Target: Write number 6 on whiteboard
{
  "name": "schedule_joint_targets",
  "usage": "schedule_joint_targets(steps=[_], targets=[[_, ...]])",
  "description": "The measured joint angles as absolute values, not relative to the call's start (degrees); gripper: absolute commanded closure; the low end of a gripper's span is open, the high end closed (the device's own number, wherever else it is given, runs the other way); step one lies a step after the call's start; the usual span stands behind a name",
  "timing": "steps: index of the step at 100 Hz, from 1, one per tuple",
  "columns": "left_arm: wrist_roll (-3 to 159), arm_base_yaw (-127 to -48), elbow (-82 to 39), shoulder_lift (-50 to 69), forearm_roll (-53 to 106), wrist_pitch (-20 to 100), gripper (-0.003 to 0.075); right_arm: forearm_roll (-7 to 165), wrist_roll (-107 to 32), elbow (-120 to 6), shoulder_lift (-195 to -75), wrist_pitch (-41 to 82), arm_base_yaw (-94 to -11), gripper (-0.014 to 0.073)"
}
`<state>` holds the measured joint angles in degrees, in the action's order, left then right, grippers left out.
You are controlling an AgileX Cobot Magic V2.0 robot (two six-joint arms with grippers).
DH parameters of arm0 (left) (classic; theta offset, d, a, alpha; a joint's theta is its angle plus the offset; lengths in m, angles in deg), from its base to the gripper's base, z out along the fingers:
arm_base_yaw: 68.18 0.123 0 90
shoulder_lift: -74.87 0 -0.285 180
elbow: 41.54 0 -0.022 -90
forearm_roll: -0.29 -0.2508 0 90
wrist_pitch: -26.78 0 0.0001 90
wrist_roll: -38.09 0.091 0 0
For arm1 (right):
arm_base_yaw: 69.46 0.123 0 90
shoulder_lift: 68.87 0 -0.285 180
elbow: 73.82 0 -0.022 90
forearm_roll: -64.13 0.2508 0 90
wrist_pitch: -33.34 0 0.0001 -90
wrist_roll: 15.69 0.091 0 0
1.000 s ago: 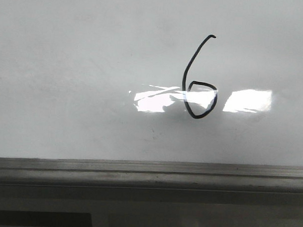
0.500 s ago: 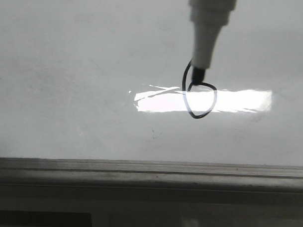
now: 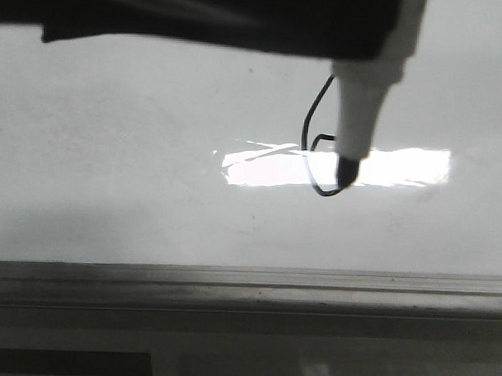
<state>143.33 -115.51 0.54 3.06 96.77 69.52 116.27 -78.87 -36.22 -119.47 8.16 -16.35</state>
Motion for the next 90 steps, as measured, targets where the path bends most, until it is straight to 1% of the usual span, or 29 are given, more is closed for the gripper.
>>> schedule_joint_targets(steps=[30,35,40,47,64,90], targets=[[146.0,-115.7,0.5,-0.9,97.8,70.6,0.0335,116.3,-79.0,-36.3,-119.5,8.2,-16.3,0.0665],[146.6,-115.9,0.5,-1.1,98.1,70.6,0.0346,116.3,-79.0,-36.3,-119.5,8.2,-16.3,0.0665],[147.2,-115.9,0.5,-1.2,98.8,70.6,0.0379,116.3,-79.0,-36.3,-119.5,8.2,-16.3,0.0665],[147.5,-115.9,0.5,-1.4,99.8,70.6,0.0461,116.3,-79.1,-36.3,-119.5,8.4,-16.3,0.0665],[147.9,-116.1,0.5,-1.4,100.3,71.3,0.0743,116.3,-79.6,-36.3,-119.5,9.7,-16.7,0.0665],[148.1,-116.1,0.5,-1.4,100.3,71.5,0.0741,116.1,-79.9,-36.3,-119.7,10.1,-16.8,0.0665]])
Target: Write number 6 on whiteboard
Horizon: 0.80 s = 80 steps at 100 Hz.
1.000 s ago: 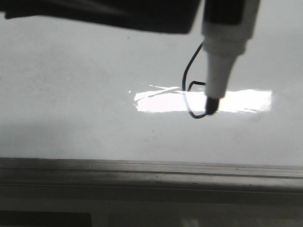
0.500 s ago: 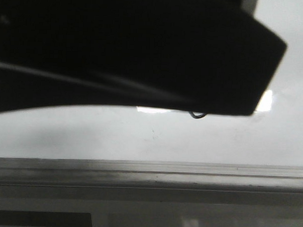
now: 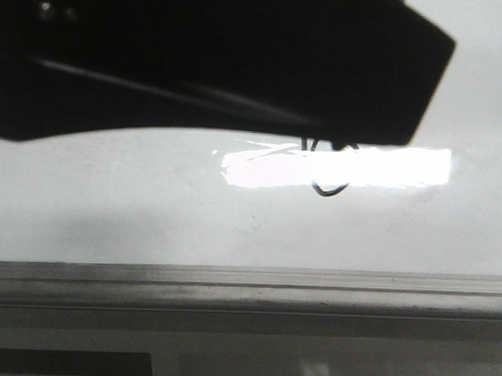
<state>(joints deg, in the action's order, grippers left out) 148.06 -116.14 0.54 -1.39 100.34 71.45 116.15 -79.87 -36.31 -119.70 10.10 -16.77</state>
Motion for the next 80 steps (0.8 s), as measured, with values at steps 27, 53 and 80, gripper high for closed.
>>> schedule_joint_targets(steps=[27,53,80], targets=[[148.4,-116.1,0.5,-1.4,100.3,72.3,0.0741,116.7,-79.7,-36.3,-119.7,10.1,-16.8,0.0369],[147.9,-116.1,0.5,-1.4,101.6,72.9,0.0741,117.7,-79.3,-36.3,-119.3,10.9,-16.8,0.0039],[142.8,-116.1,0.6,-1.4,100.8,71.8,0.0741,117.7,-79.3,-36.3,-112.9,18.6,-16.9,0.0092]])
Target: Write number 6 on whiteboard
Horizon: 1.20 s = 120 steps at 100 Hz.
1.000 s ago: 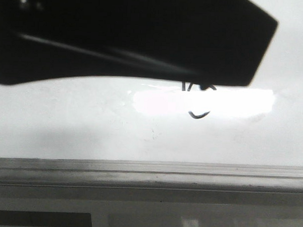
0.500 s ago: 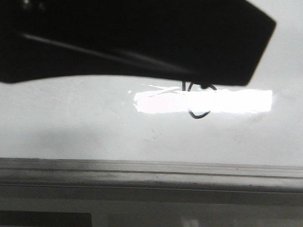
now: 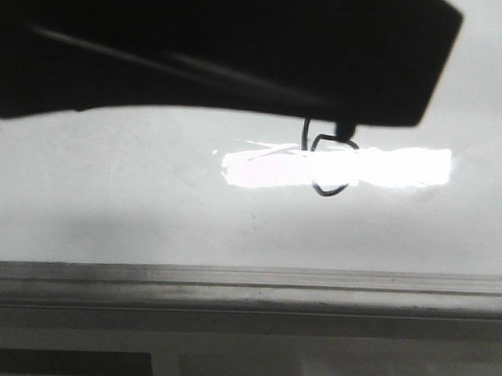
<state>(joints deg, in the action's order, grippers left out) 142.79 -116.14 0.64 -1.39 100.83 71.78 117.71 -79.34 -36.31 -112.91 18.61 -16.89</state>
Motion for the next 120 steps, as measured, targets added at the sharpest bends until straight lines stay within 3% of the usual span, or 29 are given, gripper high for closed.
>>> schedule_joint_targets(steps=[5,12,18,21,43,77,120], targets=[[140.9,-116.1,0.6,-1.4,100.3,70.5,0.0741,117.8,-79.3,-36.3,-111.0,20.0,-17.0,0.0181],[137.6,-116.1,0.6,-1.4,100.0,67.4,0.0741,118.0,-79.3,-36.3,-108.5,20.8,-17.2,0.0377],[134.0,-116.1,0.6,-1.4,99.9,63.4,0.0741,118.2,-79.3,-36.3,-106.6,20.9,-17.4,0.0602],[132.0,-116.1,0.6,-1.4,99.9,61.2,0.0741,118.2,-79.3,-36.3,-105.8,20.9,-17.4,0.0666],[116.9,-116.1,0.6,-1.4,100.7,43.2,0.0741,118.2,-79.2,-36.3,-102.8,20.1,-17.4,0.0655],[113.3,-116.1,0.6,-1.4,104.4,28.8,0.0741,118.2,-79.2,-36.3,-102.7,19.0,-17.4,0.0655],[112.9,-116.4,0.4,-6.0,104.8,31.6,0.0741,119.1,-79.2,-33.3,-102.7,19.9,-17.4,0.0655]])
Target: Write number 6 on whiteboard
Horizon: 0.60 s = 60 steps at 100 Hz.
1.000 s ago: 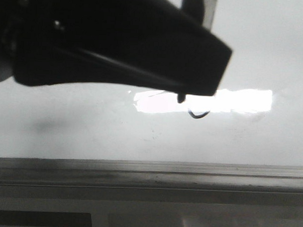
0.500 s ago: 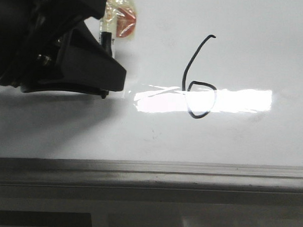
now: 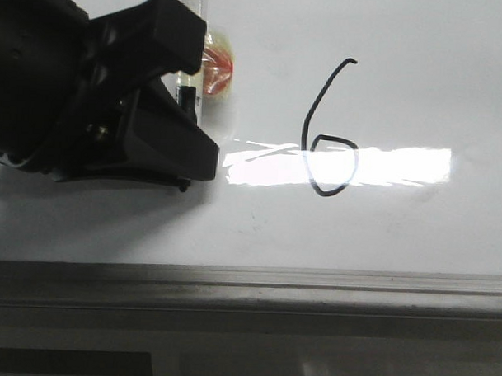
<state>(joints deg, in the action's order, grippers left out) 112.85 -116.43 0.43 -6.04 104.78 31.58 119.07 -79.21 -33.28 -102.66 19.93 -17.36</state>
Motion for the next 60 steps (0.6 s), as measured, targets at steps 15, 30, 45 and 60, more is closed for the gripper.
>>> schedule_joint_targets(steps=[15,30,45,60], targets=[[111.3,-116.8,-0.2,-7.5,104.9,32.1,0.0741,119.6,-79.2,-33.0,-102.7,19.6,-17.4,0.0655],[107.8,-117.1,-0.3,-7.6,104.9,31.5,0.0741,119.7,-79.1,-33.0,-102.7,19.6,-17.4,0.0655],[105.9,-117.1,-0.4,-7.7,104.9,31.5,0.0741,119.7,-79.1,-33.0,-102.7,19.6,-17.4,0.0655],[103.2,-117.1,-0.4,-7.7,104.9,31.4,0.0741,119.7,-79.1,-33.0,-102.7,19.6,-17.4,0.0655]])
